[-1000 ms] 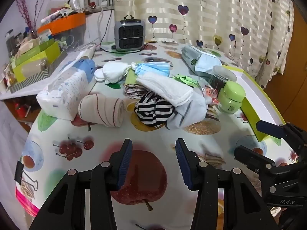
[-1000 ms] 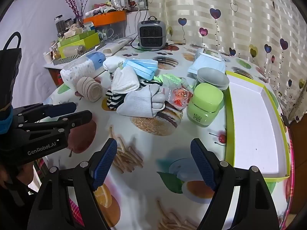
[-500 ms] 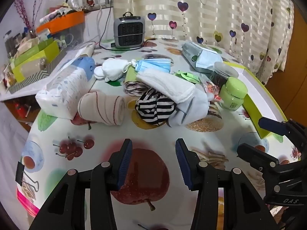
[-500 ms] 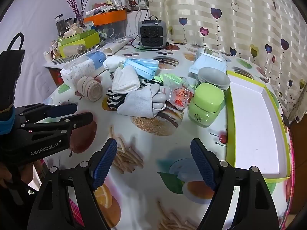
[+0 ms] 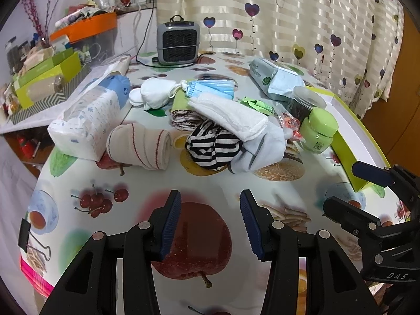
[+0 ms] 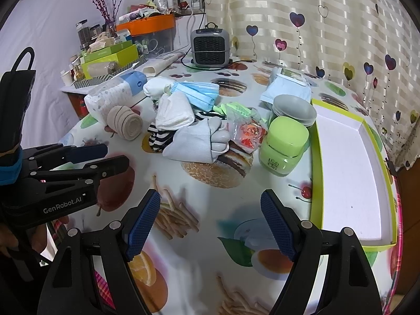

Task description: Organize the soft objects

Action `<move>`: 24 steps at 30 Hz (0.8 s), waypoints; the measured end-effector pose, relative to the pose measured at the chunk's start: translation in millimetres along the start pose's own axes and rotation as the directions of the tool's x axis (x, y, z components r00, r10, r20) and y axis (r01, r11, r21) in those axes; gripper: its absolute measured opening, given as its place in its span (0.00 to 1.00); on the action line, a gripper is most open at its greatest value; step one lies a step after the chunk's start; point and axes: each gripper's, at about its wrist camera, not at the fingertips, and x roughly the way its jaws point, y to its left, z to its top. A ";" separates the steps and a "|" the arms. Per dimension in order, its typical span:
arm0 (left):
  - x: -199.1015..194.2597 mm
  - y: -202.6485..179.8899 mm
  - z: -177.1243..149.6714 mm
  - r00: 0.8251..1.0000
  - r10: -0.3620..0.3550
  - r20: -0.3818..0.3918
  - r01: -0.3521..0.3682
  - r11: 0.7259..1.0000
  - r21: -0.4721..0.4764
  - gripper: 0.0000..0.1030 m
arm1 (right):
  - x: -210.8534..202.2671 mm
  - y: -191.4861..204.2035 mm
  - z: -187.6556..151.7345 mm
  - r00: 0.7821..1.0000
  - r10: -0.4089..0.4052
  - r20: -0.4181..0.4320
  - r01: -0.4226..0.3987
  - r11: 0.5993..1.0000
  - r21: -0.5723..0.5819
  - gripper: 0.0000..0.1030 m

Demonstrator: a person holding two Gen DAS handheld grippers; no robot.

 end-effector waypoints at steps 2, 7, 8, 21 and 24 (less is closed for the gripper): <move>-0.1 1.5 0.6 1.000 -0.004 0.000 0.004 1.000 -0.006 0.44 | 0.1 0.3 0.3 1.000 -0.001 0.001 0.001 1.000 -0.001 0.77; 0.4 1.4 2.1 1.000 -0.010 0.003 0.010 1.000 -0.001 0.44 | -0.7 0.4 1.2 1.000 0.000 0.005 0.000 1.000 -0.002 0.77; 0.4 0.8 2.1 1.000 -0.010 0.004 0.010 1.000 0.003 0.44 | -0.7 0.5 1.2 1.000 0.001 0.005 0.000 1.000 -0.002 0.77; 0.2 -2.7 -0.4 1.000 0.004 0.006 -0.004 1.000 0.002 0.44 | -1.8 0.3 1.7 1.000 0.001 0.004 -0.001 1.000 0.000 0.77; 0.9 -2.5 -0.7 1.000 0.000 0.002 0.000 1.000 0.002 0.44 | -1.6 0.7 1.9 1.000 0.000 0.004 0.000 1.000 -0.001 0.77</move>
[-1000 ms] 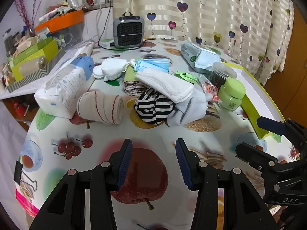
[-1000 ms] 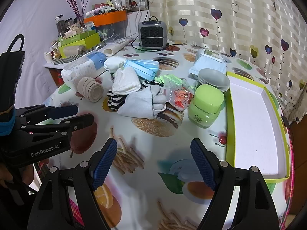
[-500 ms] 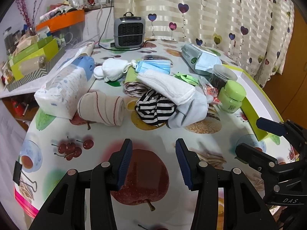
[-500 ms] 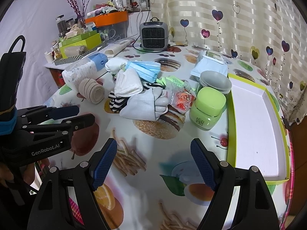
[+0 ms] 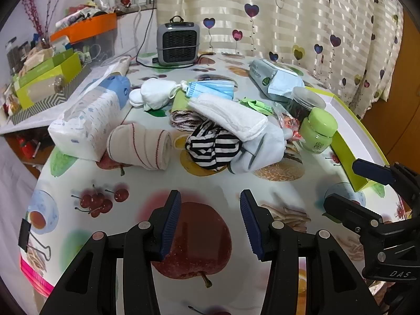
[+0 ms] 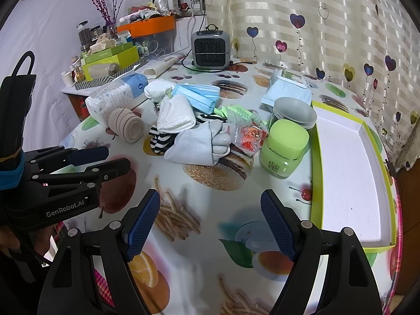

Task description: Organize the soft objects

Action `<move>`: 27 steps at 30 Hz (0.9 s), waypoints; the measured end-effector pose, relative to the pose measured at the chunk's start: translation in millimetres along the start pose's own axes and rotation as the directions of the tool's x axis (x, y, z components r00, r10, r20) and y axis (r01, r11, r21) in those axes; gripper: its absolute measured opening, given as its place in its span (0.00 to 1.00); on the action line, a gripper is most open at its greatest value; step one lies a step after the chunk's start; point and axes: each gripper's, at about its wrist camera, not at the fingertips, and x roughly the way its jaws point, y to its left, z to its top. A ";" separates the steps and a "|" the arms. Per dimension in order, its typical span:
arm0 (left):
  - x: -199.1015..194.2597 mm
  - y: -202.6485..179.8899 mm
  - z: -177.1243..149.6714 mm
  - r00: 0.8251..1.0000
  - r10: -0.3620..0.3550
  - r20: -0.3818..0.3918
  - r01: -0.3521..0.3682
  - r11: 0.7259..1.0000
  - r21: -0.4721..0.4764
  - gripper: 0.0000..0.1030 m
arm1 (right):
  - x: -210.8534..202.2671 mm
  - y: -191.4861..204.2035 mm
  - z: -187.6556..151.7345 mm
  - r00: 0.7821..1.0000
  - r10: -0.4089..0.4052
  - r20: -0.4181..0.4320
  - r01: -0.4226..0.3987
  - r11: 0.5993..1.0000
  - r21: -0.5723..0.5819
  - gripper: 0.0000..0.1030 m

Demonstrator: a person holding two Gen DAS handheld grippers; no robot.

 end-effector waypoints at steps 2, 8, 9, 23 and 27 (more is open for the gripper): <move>0.3 0.5 -0.6 1.000 -0.003 -0.003 0.003 1.000 -0.001 0.44 | -0.2 0.2 0.1 1.000 0.001 0.000 -0.001 1.000 0.000 0.77; 0.5 0.7 -1.3 1.000 -0.004 -0.002 0.004 1.000 -0.001 0.44 | 0.2 0.1 0.1 1.000 0.000 0.000 0.000 1.000 0.000 0.77; 0.5 0.6 -1.1 1.000 -0.003 -0.002 0.003 1.000 0.000 0.44 | 0.2 -0.2 -0.2 1.000 0.001 0.000 -0.001 1.000 0.000 0.77; 0.3 0.1 -1.2 1.000 0.001 -0.001 -0.001 1.000 0.003 0.44 | 2.0 1.4 -1.2 1.000 0.004 -0.003 -0.004 1.000 0.003 0.77; 1.2 0.4 -0.7 1.000 0.000 -0.005 0.000 1.000 -0.001 0.44 | 2.2 0.7 -1.2 1.000 0.004 -0.003 -0.004 1.000 0.003 0.77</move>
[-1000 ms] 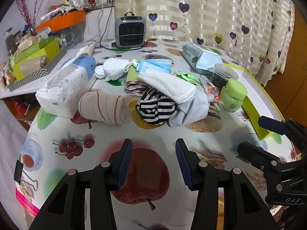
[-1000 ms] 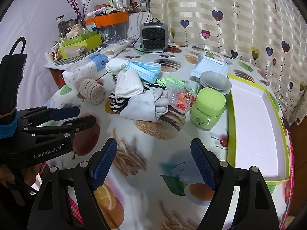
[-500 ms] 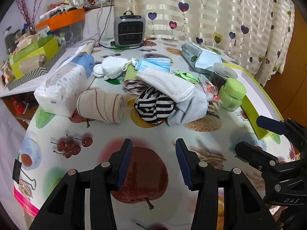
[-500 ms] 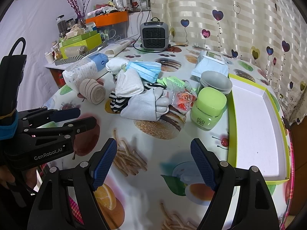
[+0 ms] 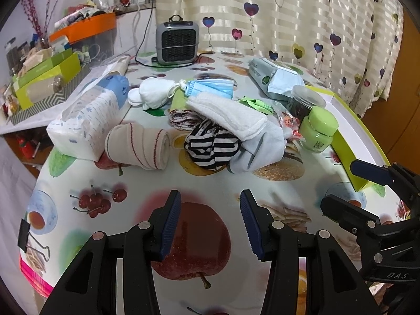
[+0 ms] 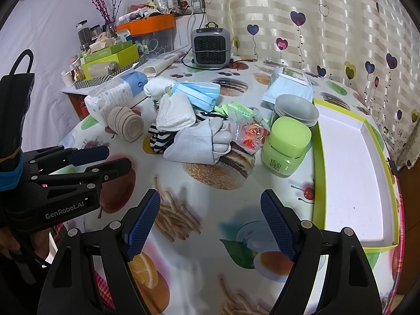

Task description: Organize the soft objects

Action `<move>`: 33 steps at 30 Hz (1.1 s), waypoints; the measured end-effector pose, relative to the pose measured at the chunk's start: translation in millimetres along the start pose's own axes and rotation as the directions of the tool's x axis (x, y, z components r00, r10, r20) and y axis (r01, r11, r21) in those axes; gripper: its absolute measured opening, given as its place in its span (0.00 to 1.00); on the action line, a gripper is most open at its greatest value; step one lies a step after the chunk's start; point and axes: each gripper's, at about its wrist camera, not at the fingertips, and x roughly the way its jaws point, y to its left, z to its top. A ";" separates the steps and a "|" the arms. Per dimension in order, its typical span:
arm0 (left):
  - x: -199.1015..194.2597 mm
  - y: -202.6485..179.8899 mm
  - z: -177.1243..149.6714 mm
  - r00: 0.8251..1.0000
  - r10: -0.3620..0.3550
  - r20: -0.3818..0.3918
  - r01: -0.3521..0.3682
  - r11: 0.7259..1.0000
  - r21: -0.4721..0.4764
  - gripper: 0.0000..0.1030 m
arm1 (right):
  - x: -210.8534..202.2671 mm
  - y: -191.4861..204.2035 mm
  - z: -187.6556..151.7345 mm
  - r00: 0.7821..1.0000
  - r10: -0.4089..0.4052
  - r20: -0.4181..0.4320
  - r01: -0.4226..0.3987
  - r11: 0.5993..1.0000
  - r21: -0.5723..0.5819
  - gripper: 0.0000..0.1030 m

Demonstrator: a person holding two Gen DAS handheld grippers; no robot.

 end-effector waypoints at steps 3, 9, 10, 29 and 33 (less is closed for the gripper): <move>1.6 0.3 1.2 1.000 0.009 -0.001 -0.009 1.000 -0.002 0.44 | 0.1 -0.1 0.1 1.000 -0.001 0.000 0.001 1.000 0.000 0.77; 2.2 1.0 1.9 1.000 0.012 -0.001 -0.012 1.000 -0.003 0.44 | 0.2 -0.1 0.4 1.000 -0.001 -0.001 0.001 1.000 0.001 0.77; 2.2 1.1 1.9 1.000 0.013 -0.001 -0.013 1.000 -0.004 0.44 | 0.2 -0.1 0.4 1.000 0.000 0.000 0.000 1.000 0.000 0.77; 6.7 11.7 7.3 1.000 0.012 0.002 -0.012 1.000 -0.021 0.44 | 9.7 4.0 5.7 1.000 0.010 -0.011 -0.010 1.000 -0.001 0.77; 9.6 17.4 9.1 1.000 -0.004 -0.001 0.004 0.999 -0.037 0.44 | 15.8 5.1 13.6 1.000 0.017 -0.016 -0.017 1.000 0.000 0.77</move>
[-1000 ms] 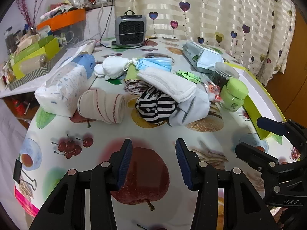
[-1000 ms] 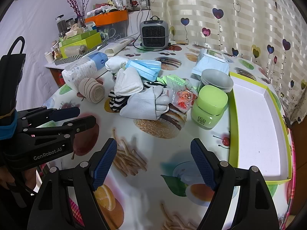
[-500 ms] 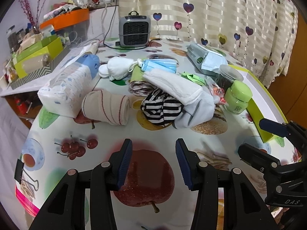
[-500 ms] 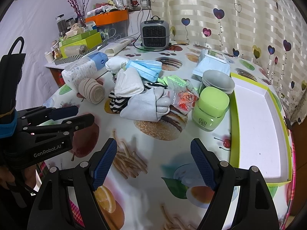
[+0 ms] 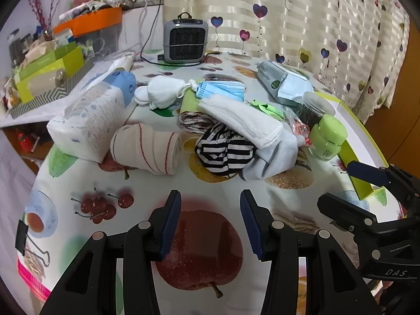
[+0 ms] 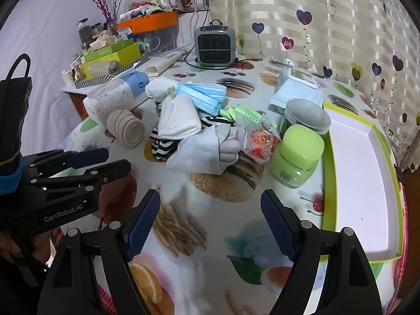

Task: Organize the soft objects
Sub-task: 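Grasp the white rolled towel with the left tool while the right tool grasps the white folded cloth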

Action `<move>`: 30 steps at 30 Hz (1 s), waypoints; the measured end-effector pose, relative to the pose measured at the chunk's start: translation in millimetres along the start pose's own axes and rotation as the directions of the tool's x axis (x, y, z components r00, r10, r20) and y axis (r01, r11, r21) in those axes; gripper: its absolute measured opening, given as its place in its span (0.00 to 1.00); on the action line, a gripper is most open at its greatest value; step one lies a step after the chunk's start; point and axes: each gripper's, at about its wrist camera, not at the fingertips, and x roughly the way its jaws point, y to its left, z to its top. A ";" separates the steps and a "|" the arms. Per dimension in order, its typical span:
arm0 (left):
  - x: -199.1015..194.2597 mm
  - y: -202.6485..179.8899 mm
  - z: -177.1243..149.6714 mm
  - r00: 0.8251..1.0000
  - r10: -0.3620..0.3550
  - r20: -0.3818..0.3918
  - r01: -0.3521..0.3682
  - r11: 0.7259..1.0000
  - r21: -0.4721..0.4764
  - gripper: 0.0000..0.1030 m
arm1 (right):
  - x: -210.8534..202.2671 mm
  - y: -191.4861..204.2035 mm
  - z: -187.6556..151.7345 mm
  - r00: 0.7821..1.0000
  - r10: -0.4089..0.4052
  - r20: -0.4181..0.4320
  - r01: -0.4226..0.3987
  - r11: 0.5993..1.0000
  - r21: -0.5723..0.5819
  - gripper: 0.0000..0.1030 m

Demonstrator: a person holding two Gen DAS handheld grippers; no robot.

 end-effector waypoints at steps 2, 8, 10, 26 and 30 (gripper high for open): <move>1.3 2.3 1.2 1.000 0.004 0.003 -0.004 1.000 -0.001 0.44 | 2.1 1.2 3.3 1.000 0.004 0.001 -0.004 1.000 0.000 0.77; 2.6 11.7 6.1 1.000 0.001 0.006 0.000 1.000 -0.014 0.44 | 12.1 4.0 15.8 1.000 0.020 -0.001 -0.020 1.000 -0.003 0.77; 1.2 15.0 8.5 1.000 -0.010 0.012 0.010 1.000 -0.022 0.44 | 15.1 5.4 20.3 1.000 0.028 -0.001 -0.028 1.000 -0.006 0.77; 5.5 57.5 25.1 0.998 0.016 0.059 -0.010 0.994 -0.108 0.44 | 48.2 16.8 67.1 0.995 0.096 0.015 -0.096 0.995 -0.041 0.76; 12.8 65.0 27.4 0.999 -0.002 0.044 0.008 0.991 -0.135 0.44 | 63.7 18.4 75.5 0.994 0.107 -0.012 -0.107 0.993 -0.052 0.73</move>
